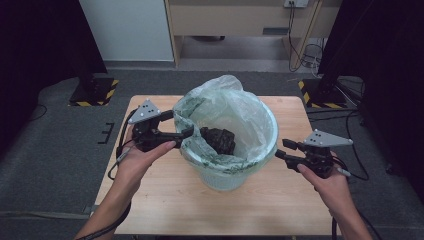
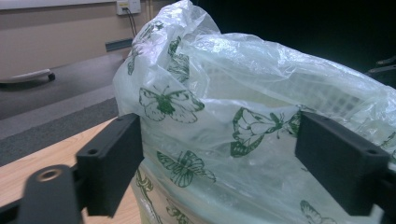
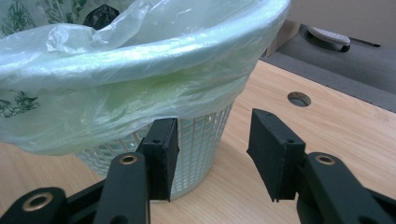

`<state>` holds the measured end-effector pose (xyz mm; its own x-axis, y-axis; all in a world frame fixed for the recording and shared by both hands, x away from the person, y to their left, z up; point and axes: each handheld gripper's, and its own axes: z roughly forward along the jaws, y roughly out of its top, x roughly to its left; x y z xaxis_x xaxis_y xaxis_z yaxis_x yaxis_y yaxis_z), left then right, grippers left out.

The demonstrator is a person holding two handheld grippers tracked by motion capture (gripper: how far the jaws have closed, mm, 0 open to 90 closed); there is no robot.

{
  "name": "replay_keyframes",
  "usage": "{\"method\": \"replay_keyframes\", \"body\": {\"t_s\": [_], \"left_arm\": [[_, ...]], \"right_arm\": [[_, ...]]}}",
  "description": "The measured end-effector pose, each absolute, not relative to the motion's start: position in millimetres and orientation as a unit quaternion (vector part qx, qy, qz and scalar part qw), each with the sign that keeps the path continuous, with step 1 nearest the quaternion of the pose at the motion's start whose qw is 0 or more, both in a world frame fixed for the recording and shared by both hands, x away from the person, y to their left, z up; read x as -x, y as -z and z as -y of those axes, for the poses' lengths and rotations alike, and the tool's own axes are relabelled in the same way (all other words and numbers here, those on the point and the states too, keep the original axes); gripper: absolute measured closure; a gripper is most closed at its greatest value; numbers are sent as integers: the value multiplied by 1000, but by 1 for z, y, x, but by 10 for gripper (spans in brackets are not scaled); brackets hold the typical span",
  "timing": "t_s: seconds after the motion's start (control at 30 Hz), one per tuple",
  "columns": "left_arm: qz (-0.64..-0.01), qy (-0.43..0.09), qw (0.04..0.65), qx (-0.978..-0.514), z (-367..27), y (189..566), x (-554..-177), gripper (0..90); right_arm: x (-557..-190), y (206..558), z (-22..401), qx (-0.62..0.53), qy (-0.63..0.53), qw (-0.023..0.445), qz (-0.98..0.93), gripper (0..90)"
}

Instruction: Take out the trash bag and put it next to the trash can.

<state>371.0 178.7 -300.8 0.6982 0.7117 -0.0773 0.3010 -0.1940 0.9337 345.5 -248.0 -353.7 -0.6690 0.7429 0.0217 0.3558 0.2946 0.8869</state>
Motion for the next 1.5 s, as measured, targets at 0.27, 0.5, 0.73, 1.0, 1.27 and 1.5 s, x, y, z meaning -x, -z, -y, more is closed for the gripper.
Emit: {"method": "replay_keyframes", "body": {"t_s": [0.27, 0.5, 0.73, 1.0, 1.27, 1.5], "left_arm": [[-324, -209, 526, -758, -178, 302, -371, 370], [-289, -241, 508, -775, -178, 299, -375, 820], [-291, -242, 526, -762, -176, 283, -374, 897], [-296, -234, 559, -739, -170, 262, -374, 899], [-303, -219, 587, -718, -166, 252, -376, 899], [-311, -192, 616, -698, -170, 247, -379, 899]], "right_arm": [[-345, 355, 250, -353, -477, 200, -780, 494], [-344, 354, 249, -354, -476, 198, -780, 425], [-339, 348, 250, -350, -477, 201, -781, 398], [-333, 342, 249, -347, -489, 204, -774, 397], [-324, 332, 245, -331, -500, 206, -773, 402], [-320, 321, 241, -320, -509, 211, -771, 405]]}}
